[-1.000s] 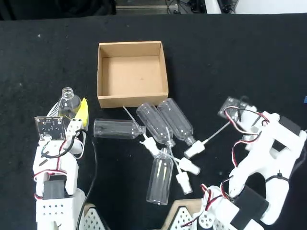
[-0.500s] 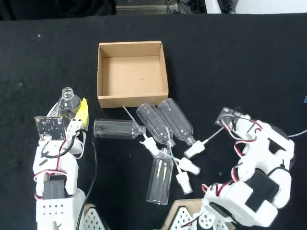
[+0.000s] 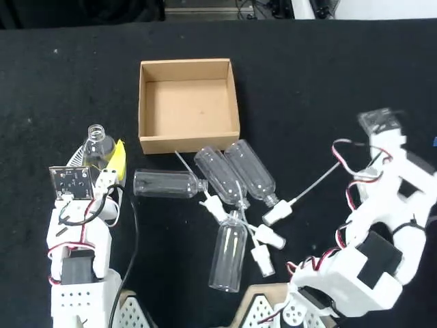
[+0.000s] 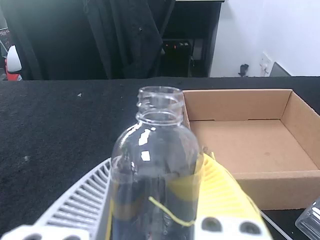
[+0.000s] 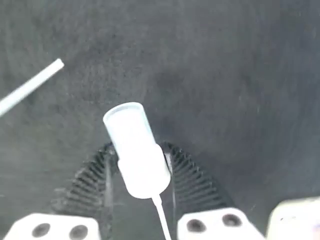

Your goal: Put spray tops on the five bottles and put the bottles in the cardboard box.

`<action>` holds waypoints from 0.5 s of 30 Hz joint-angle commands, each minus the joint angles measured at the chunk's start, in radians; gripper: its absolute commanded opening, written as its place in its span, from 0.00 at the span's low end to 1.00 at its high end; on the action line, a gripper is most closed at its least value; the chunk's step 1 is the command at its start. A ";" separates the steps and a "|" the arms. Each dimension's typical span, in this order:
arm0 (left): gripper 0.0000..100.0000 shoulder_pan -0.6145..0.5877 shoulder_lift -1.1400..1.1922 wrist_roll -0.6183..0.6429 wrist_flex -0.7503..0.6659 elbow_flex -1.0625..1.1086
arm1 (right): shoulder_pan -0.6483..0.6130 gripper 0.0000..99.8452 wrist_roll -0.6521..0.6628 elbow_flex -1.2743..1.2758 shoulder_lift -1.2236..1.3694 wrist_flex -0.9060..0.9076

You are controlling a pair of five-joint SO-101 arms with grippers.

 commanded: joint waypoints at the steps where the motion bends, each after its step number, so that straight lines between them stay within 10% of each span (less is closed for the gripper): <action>1: 0.03 0.002 -0.020 0.005 -0.017 0.022 | 0.000 0.03 -0.235 -0.137 -0.044 0.161; 15: 0.03 0.005 -0.021 0.006 -0.018 0.022 | -0.038 0.09 -0.138 -0.139 0.091 0.066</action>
